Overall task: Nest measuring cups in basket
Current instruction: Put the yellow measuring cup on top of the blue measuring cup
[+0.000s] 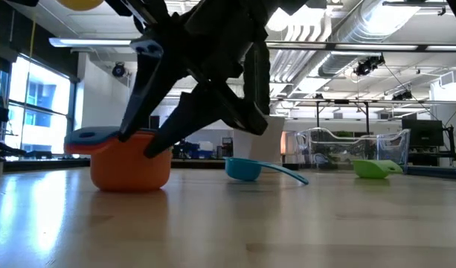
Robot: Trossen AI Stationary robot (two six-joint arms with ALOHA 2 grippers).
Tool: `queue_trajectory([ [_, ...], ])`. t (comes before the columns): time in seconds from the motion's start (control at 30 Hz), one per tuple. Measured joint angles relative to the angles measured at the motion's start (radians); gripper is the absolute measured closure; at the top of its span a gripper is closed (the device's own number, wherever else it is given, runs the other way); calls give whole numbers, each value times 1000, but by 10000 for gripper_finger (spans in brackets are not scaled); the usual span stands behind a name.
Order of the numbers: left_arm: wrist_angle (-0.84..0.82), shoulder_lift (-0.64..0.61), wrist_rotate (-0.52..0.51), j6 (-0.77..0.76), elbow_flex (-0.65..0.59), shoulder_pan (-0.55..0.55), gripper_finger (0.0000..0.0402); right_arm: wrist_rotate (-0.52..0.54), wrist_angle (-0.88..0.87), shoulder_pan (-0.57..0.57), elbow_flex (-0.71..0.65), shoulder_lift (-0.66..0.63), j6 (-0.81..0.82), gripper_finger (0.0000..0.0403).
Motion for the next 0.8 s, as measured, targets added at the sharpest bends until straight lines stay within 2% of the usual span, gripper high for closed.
queue_trajectory([
  [0.37, 0, 25, -22, -81, 0, -1, 392, -104, -72, -3, 0, -19, -23, 295],
  [0.57, 2, 81, -47, -164, 0, -13, 392, -94, -155, -18, 0, -102, -80, 295],
  [0.8, 6, 178, -75, -278, 1, -17, 392, -5, -350, -63, 0, -223, -142, 295],
])
